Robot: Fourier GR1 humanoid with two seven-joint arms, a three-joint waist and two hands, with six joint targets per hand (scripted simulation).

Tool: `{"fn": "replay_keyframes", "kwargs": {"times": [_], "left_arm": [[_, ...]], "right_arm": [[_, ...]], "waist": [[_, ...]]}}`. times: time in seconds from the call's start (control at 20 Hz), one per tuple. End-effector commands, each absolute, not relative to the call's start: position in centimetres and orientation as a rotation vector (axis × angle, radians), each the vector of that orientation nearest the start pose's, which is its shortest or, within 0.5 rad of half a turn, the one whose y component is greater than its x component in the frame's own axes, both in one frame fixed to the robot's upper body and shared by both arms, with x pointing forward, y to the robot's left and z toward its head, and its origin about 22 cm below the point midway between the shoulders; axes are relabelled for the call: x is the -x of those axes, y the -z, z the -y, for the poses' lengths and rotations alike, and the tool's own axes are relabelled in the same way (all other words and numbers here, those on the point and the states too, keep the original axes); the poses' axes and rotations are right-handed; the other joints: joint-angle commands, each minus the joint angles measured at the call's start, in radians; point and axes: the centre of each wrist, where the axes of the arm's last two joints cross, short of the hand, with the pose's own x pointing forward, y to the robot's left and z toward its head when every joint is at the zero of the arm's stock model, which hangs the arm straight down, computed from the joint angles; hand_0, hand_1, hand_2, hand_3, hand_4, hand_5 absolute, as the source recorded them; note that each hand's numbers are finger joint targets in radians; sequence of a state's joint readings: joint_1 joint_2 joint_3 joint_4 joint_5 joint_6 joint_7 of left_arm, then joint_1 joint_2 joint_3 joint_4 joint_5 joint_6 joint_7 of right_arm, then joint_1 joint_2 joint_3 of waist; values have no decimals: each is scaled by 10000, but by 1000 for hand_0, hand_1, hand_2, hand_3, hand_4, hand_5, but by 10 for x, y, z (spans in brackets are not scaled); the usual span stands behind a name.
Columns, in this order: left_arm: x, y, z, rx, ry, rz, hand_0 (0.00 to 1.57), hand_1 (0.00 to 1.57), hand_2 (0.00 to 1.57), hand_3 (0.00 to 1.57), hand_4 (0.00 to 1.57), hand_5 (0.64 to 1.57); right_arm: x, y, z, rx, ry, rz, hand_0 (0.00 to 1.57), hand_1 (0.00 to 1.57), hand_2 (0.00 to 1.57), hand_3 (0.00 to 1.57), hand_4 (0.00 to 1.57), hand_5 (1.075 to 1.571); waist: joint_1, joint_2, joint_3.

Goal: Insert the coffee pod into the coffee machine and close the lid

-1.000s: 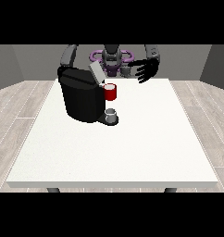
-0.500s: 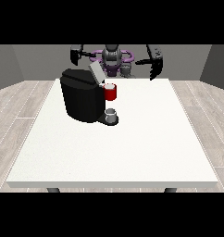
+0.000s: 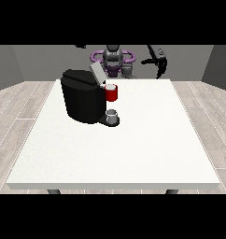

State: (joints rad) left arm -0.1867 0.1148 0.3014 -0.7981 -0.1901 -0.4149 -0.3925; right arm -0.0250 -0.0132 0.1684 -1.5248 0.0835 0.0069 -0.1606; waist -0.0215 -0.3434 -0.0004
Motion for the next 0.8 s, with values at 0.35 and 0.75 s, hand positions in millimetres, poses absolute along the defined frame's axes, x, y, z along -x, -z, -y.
{"fn": "replay_keyframes", "kwargs": {"times": [0.35, 0.75], "left_arm": [[-255, 93, -309, 2394, 1893, 15787, 0, 0, 0, 0, 216, 1571], [-254, 70, -282, 2700, 2556, 16161, 0, 0, 0, 0, 185, 1571]], "right_arm": [[-288, -46, 166, 456, -2185, 18994, 0, 0, 0, 0, 269, 1571], [-317, -47, 169, 1554, -2108, 18727, 0, 0, 0, 0, 344, 1571]], "waist": [[859, 2783, 4], [1482, 2995, 6]]}}
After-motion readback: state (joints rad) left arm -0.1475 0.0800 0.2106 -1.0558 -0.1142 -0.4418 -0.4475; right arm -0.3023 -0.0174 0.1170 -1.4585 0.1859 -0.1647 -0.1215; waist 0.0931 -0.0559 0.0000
